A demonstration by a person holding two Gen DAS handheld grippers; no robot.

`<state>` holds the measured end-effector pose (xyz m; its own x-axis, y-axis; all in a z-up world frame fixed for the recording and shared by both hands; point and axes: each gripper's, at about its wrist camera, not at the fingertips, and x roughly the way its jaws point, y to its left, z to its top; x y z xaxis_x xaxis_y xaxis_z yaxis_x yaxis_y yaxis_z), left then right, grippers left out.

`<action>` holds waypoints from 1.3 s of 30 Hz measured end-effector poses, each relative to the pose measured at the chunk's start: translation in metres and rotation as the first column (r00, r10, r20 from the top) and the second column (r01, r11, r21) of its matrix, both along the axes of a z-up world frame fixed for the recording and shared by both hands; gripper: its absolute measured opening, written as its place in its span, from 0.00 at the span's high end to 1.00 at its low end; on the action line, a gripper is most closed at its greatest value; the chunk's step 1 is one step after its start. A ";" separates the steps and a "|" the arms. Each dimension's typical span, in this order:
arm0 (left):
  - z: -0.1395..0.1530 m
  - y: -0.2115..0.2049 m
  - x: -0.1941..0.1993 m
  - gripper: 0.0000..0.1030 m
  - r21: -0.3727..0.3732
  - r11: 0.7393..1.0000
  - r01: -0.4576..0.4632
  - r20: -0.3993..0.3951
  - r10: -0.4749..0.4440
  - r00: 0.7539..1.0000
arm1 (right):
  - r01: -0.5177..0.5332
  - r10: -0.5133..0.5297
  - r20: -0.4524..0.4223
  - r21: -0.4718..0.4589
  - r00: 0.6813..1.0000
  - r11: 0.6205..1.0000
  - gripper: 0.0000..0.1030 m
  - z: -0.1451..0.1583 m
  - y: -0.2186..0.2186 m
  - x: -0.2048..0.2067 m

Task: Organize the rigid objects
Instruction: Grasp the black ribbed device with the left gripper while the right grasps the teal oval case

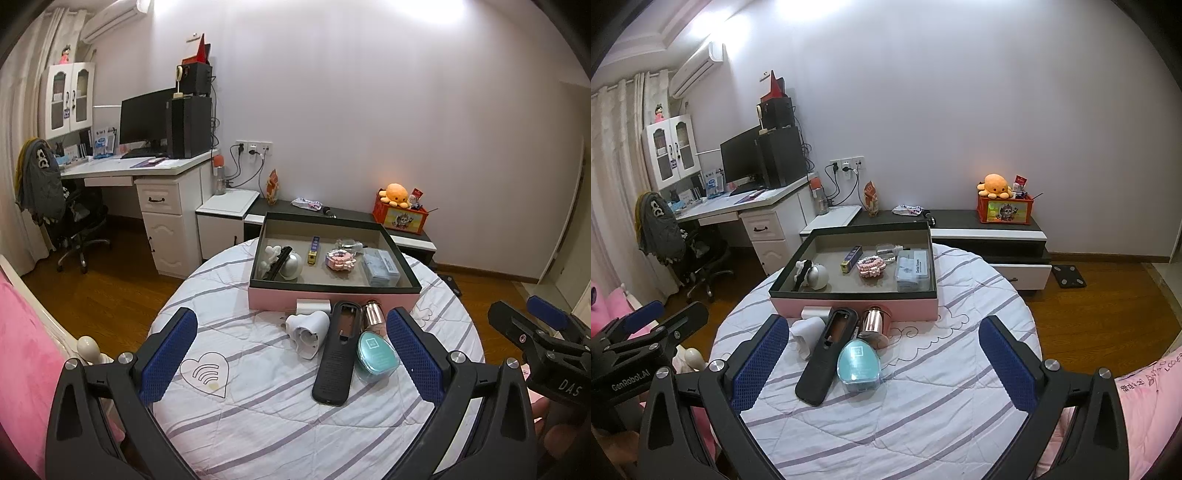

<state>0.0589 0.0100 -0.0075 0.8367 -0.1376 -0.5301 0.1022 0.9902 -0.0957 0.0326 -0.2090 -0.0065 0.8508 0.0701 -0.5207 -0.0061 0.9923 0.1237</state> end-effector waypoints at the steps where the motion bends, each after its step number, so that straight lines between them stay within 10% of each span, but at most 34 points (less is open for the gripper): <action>1: 0.000 0.000 0.000 0.00 0.000 1.000 0.000 0.001 0.000 1.000 | -0.001 0.001 -0.001 0.000 1.000 1.000 0.00 0.000 0.000 0.000; 11: -0.006 0.001 0.000 0.00 0.005 1.000 0.003 -0.014 -0.003 1.000 | 0.005 -0.005 -0.008 -0.018 1.000 1.000 0.00 -0.005 -0.003 0.001; 32: -0.121 -0.017 0.045 0.00 0.104 0.993 0.053 -0.263 -0.024 0.965 | -0.112 0.108 -0.283 -0.001 0.953 0.994 0.01 -0.108 0.005 0.069; 39: -0.135 -0.030 0.057 0.00 0.139 0.986 0.096 -0.295 -0.051 0.954 | -0.185 0.197 -0.330 0.069 0.923 0.980 0.25 -0.125 0.017 0.093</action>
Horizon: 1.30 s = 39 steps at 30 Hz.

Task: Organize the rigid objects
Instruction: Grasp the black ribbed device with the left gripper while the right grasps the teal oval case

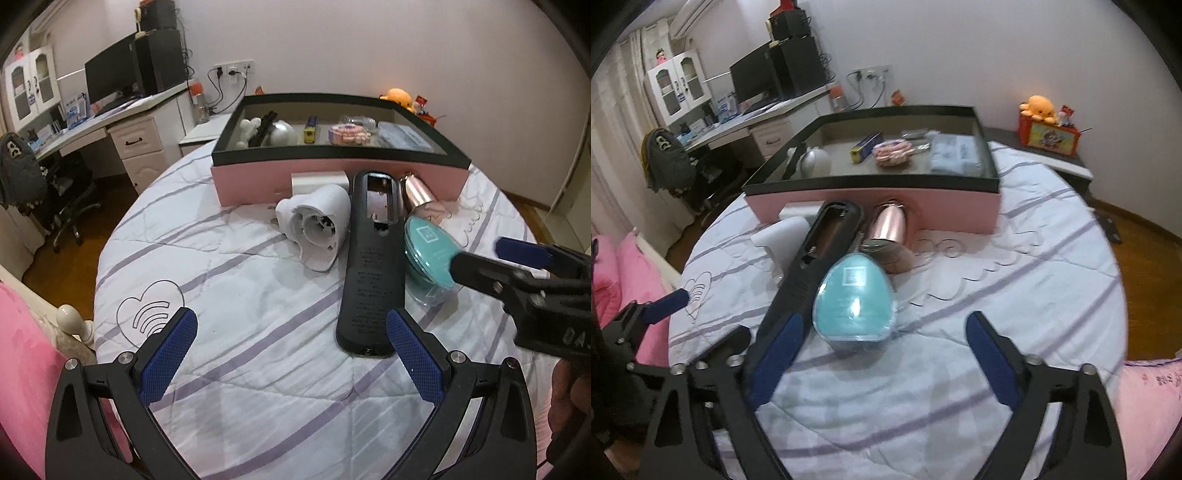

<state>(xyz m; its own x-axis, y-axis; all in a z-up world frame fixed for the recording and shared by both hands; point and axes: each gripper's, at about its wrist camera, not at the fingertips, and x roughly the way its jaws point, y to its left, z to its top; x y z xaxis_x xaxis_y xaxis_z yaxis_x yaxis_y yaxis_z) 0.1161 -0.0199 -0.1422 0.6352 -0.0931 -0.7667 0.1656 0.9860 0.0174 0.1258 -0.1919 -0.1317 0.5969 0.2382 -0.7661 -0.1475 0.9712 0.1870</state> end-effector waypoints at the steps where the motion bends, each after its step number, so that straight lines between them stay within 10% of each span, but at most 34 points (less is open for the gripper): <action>1: -0.001 0.000 0.001 0.00 0.003 1.000 0.001 -0.004 -0.001 1.000 | -0.006 0.007 -0.007 0.007 1.000 1.000 0.27 -0.002 0.001 0.003; 27: -0.030 -0.040 0.043 0.03 -0.019 0.998 0.063 -0.089 -0.065 0.994 | -0.002 0.002 -0.052 -0.004 0.999 1.000 0.44 -0.023 -0.015 0.014; 34: -0.023 -0.030 0.039 0.47 -0.064 0.996 0.061 -0.048 -0.064 0.997 | 0.008 -0.008 -0.057 0.001 0.998 1.000 0.44 -0.027 -0.013 0.024; 39: -0.020 -0.009 0.035 0.55 -0.151 0.987 0.052 -0.062 -0.062 0.996 | 0.009 -0.010 -0.043 -0.013 0.999 1.000 0.44 -0.028 -0.011 0.016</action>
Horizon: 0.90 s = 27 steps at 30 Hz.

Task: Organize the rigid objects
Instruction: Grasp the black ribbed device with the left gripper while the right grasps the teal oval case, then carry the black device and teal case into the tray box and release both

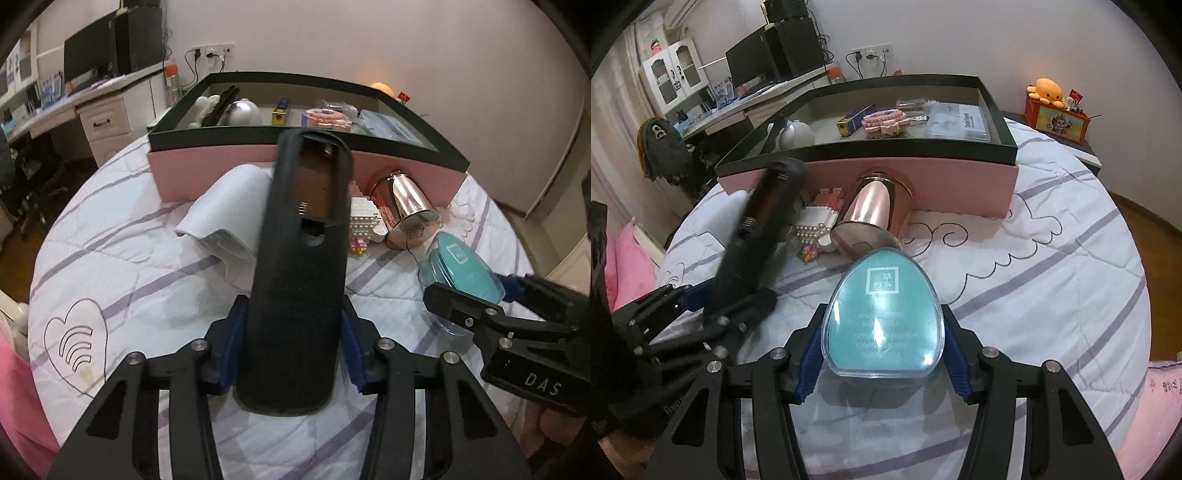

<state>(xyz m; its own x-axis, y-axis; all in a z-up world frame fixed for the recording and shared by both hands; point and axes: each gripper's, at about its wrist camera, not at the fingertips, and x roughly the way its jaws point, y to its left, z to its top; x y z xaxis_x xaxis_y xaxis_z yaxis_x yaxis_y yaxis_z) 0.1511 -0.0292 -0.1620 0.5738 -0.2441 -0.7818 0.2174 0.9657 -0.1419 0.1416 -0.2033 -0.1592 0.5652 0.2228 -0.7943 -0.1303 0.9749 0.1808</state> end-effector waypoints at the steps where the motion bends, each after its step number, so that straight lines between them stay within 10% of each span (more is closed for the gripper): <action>1: 0.001 0.003 -0.001 0.56 -0.015 1.000 -0.002 -0.003 0.002 1.000 | 0.003 -0.003 0.002 0.004 1.000 1.000 0.44 0.001 -0.001 -0.002; 27: 0.037 0.016 -0.029 0.57 -0.056 0.998 -0.004 0.066 0.008 0.998 | -0.012 0.011 0.050 0.014 0.999 1.000 0.45 0.023 0.007 -0.022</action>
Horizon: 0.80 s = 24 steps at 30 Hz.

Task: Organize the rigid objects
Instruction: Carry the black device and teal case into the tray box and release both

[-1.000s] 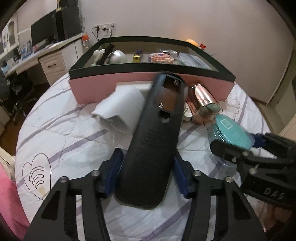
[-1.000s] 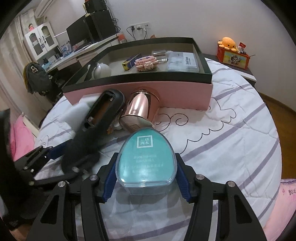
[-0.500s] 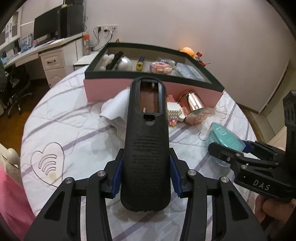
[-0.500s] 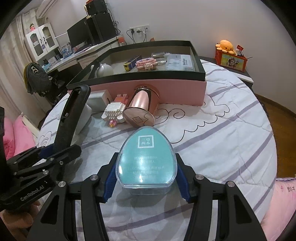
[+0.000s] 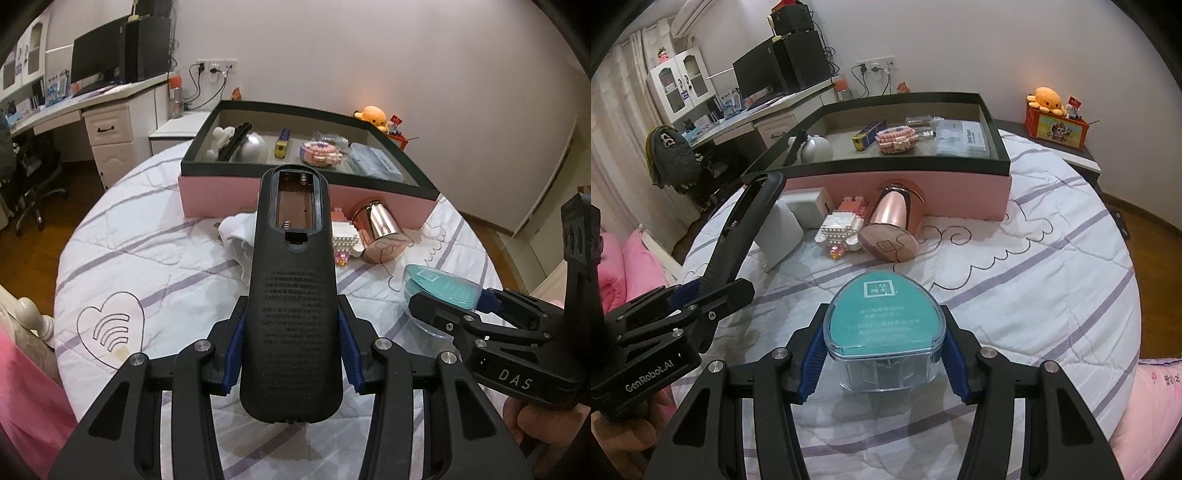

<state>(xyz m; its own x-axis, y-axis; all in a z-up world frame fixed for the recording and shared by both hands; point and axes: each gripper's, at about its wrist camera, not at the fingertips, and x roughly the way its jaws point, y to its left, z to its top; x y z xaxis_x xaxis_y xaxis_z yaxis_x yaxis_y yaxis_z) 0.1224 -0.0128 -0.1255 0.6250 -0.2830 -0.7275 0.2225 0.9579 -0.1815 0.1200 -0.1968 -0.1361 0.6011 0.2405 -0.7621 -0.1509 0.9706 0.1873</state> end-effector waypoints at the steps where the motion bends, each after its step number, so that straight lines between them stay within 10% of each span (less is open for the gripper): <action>1: 0.002 0.000 -0.001 0.57 0.000 1.000 -0.002 0.004 0.002 1.000 | -0.002 0.002 0.007 -0.002 1.000 1.000 0.45 0.003 0.001 0.000; 24: 0.084 -0.004 0.094 0.57 -0.025 0.999 -0.022 0.178 0.027 0.984 | 0.011 -0.009 0.231 -0.008 0.973 1.000 0.45 0.105 -0.002 0.093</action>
